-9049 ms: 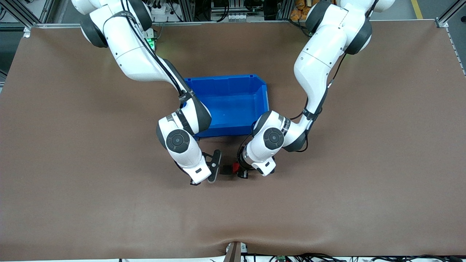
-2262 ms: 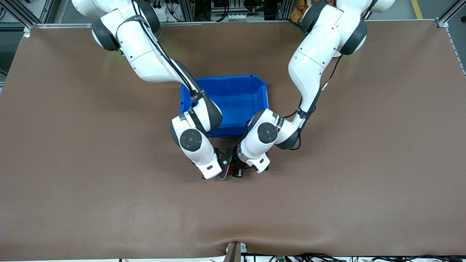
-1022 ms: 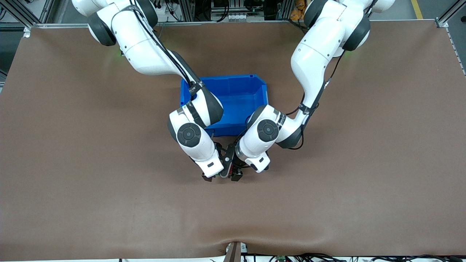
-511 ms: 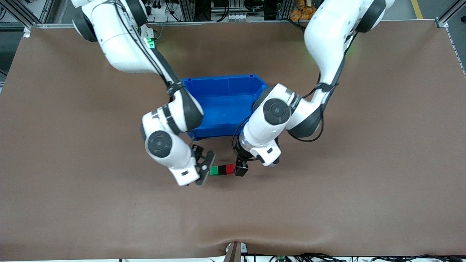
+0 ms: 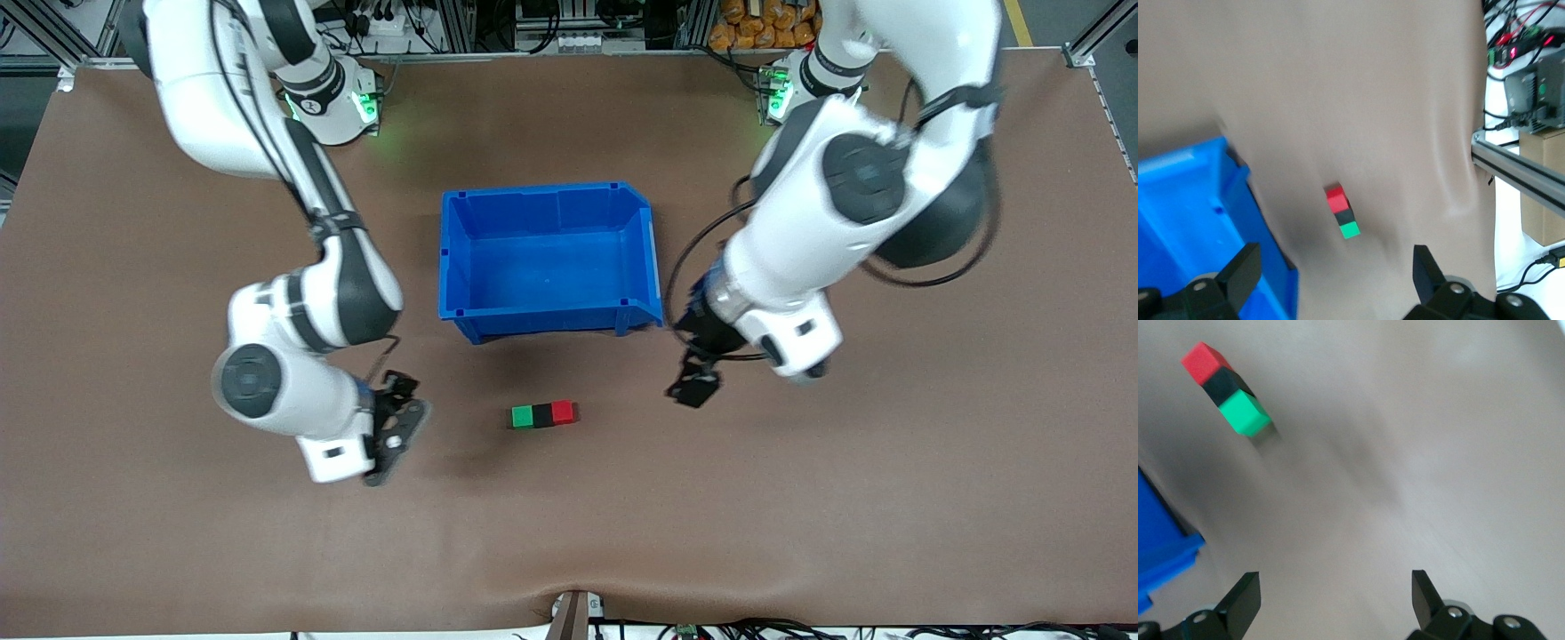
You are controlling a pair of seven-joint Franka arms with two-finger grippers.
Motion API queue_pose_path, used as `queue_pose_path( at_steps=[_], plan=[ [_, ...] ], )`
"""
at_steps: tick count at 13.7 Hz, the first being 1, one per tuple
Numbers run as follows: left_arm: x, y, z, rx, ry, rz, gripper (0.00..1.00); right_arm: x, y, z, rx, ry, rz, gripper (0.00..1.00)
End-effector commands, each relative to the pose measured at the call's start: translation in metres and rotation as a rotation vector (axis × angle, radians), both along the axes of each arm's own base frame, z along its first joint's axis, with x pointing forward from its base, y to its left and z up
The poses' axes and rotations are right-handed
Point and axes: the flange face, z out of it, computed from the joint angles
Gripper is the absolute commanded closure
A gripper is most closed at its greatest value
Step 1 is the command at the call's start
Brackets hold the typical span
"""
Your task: Attach green and red cubes to black cube
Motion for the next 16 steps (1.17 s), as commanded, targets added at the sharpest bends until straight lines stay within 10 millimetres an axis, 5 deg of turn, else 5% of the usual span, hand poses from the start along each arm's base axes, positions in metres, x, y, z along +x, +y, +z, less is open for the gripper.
queue_pose_path(
  at_steps=[1,3,7,11,16],
  plan=[
    [-0.011,0.034,0.033,0.074,-0.029,-0.055,0.00,-0.013,-0.065,0.032,0.034,0.022,-0.100,0.00],
    [-0.015,0.062,0.050,0.104,-0.015,-0.106,0.00,-0.018,-0.120,0.047,0.039,0.031,-0.225,0.00],
    [-0.039,0.126,0.094,0.150,0.034,-0.300,0.00,-0.050,-0.186,0.088,0.045,0.051,-0.467,0.00],
    [-0.058,0.184,0.122,0.167,0.064,-0.504,0.00,-0.103,-0.191,0.152,0.040,0.080,-0.714,0.00],
    [-0.068,0.222,0.128,0.167,0.075,-0.729,0.00,-0.158,-0.199,0.227,-0.043,0.103,-0.973,0.00]
  ],
)
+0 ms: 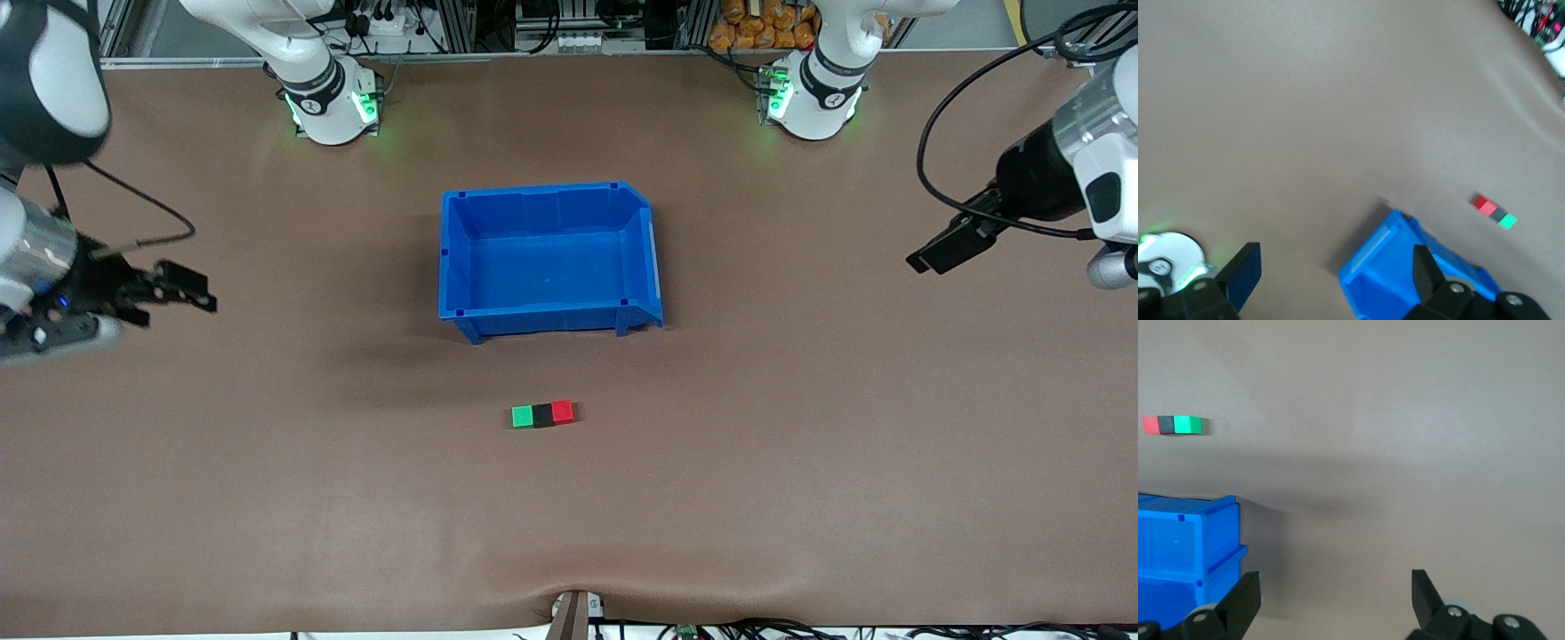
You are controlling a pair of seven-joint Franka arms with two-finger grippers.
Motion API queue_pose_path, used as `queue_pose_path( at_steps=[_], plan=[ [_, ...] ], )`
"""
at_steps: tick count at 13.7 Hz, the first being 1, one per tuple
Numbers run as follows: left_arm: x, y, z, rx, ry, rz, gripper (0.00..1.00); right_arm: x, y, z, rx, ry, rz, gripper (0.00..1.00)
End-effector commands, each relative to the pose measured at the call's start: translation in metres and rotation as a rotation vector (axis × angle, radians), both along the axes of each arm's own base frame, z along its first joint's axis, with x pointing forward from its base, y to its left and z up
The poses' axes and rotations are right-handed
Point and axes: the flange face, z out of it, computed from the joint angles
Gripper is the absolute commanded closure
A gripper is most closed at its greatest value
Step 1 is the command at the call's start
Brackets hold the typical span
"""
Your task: Attach green and red cubes to black cube
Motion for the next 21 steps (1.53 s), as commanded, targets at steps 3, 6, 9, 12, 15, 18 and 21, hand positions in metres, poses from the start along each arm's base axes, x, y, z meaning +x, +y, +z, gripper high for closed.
queue_pose_path(
  at_steps=[3,6,9,12,15,18,21],
  plan=[
    [-0.022,0.024,0.005,0.017,0.011,-0.152,0.00,-0.044,-0.023,0.040,-0.036,0.040,-0.194,0.00],
    [-0.039,0.046,0.008,0.011,0.001,-0.242,0.00,-0.054,-0.033,0.050,-0.040,0.093,-0.237,0.00],
    [-0.065,0.064,-0.004,0.012,-0.049,-0.306,0.00,-0.058,-0.044,0.050,-0.059,0.115,-0.248,0.00],
    [-0.073,0.074,-0.013,0.013,-0.045,-0.333,0.00,-0.062,-0.048,0.056,-0.081,0.113,-0.243,0.00],
    [-0.081,0.085,-0.024,0.084,-0.006,-0.373,0.00,-0.062,-0.048,0.057,-0.080,0.110,-0.242,0.00],
    [-0.089,0.090,-0.027,0.084,0.021,-0.383,0.00,-0.061,-0.048,0.057,-0.081,0.108,-0.241,0.00],
    [-0.092,0.092,-0.023,0.088,0.020,-0.399,0.00,-0.061,-0.047,0.057,-0.080,0.108,-0.236,0.00]
  ],
)
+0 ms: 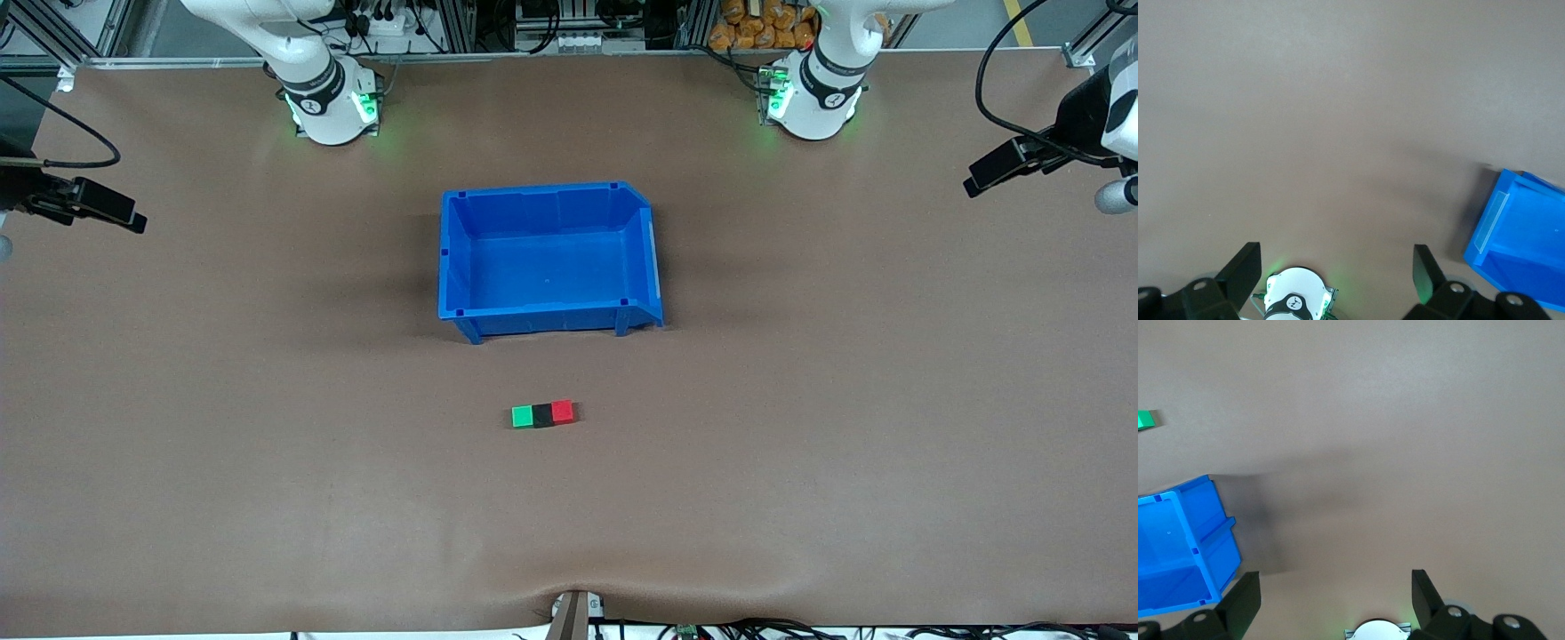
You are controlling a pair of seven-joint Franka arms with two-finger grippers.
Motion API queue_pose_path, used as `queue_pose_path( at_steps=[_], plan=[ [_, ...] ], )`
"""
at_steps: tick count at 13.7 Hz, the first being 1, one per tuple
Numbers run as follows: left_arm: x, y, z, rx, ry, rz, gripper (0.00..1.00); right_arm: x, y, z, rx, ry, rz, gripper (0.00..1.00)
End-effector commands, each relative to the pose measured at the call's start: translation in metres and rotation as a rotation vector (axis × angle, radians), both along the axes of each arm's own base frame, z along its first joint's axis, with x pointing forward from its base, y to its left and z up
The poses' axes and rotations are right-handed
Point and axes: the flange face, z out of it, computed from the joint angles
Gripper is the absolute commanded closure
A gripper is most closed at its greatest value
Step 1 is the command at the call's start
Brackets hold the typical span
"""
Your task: Attach green and red cubes to black cube
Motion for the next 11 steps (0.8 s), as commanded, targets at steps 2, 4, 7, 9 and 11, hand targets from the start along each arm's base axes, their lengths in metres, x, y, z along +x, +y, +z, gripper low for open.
queue_pose_path(
  at_steps=[2,4,7,9,11],
  plan=[
    [-0.0091,0.0045,0.0117,0.015,-0.048,-0.053,0.00,-0.0056,-0.0022,0.0084,-0.013,-0.005,-0.004,0.00],
    [-0.0066,0.0034,0.0157,0.011,-0.084,-0.125,0.00,-0.0056,-0.0014,0.0084,-0.013,-0.005,-0.003,0.00],
    [-0.0043,0.0018,0.0144,0.021,-0.081,-0.190,0.00,-0.0056,-0.0014,0.0084,-0.012,-0.005,-0.001,0.00],
    [-0.0031,0.0045,0.0146,0.051,-0.077,-0.235,0.00,-0.0056,-0.0022,0.0084,-0.012,-0.005,-0.003,0.00],
    [-0.0022,0.0029,0.0145,0.051,-0.077,-0.238,0.00,-0.0056,-0.0022,0.0084,-0.012,-0.005,-0.003,0.00]
  ],
)
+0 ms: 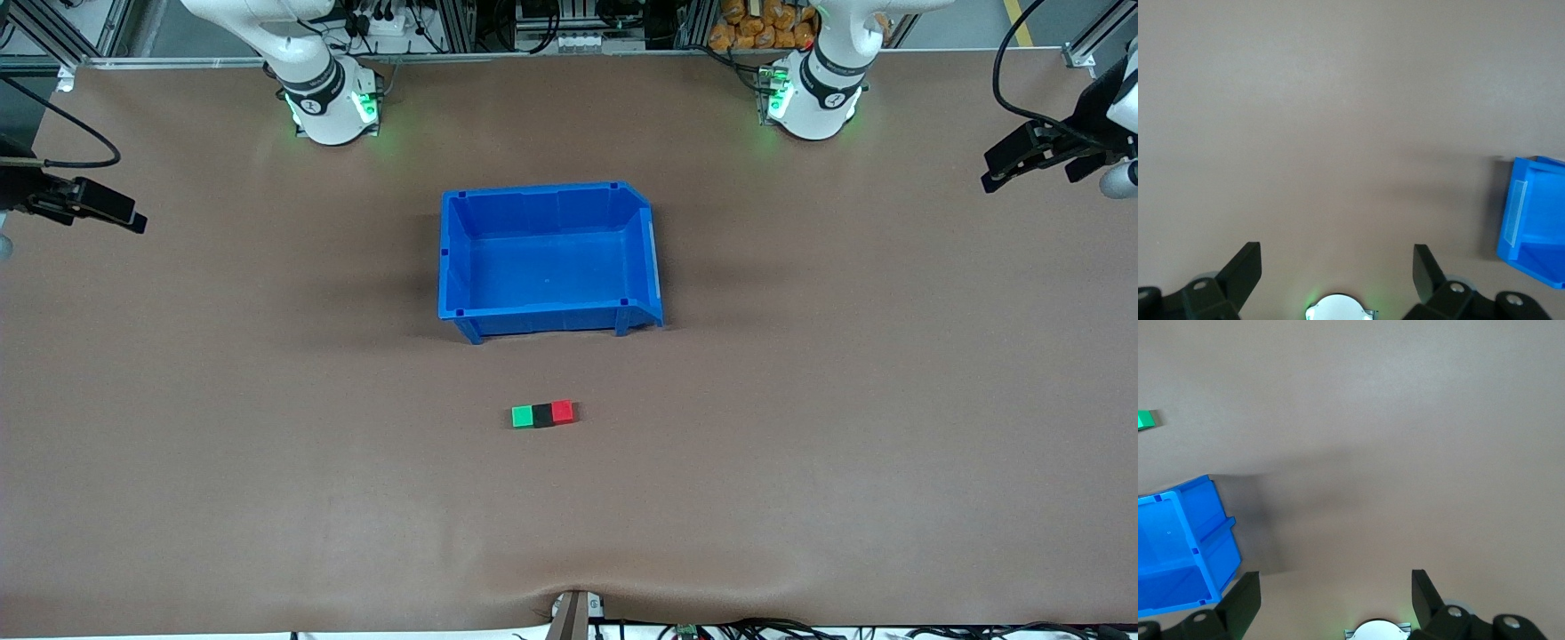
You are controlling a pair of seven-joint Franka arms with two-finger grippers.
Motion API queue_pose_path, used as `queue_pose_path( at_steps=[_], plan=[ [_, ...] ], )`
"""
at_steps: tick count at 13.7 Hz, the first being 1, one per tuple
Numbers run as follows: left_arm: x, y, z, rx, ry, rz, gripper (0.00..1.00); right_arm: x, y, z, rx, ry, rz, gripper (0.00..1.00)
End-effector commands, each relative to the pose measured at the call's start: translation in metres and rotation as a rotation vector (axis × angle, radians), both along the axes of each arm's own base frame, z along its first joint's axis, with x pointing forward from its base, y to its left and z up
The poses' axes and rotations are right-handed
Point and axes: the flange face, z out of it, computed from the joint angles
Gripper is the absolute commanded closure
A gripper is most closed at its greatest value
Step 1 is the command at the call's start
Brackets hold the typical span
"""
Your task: Attach green and red cubes to black cube
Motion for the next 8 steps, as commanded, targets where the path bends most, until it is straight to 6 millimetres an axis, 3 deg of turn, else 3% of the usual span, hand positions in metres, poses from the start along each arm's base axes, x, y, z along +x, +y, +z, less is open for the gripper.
queue_pose_path(
  at_steps=[1,8],
  plan=[
    [-0.0038,-0.0015,0.0025,0.021,-0.015,-0.026,0.00,-0.0056,-0.0015,0.0084,-0.012,-0.005,-0.001,0.00],
    [-0.0023,-0.0032,0.0047,0.008,-0.017,-0.030,0.00,-0.0055,0.0002,0.0084,-0.012,-0.005,0.002,0.00]
  ],
)
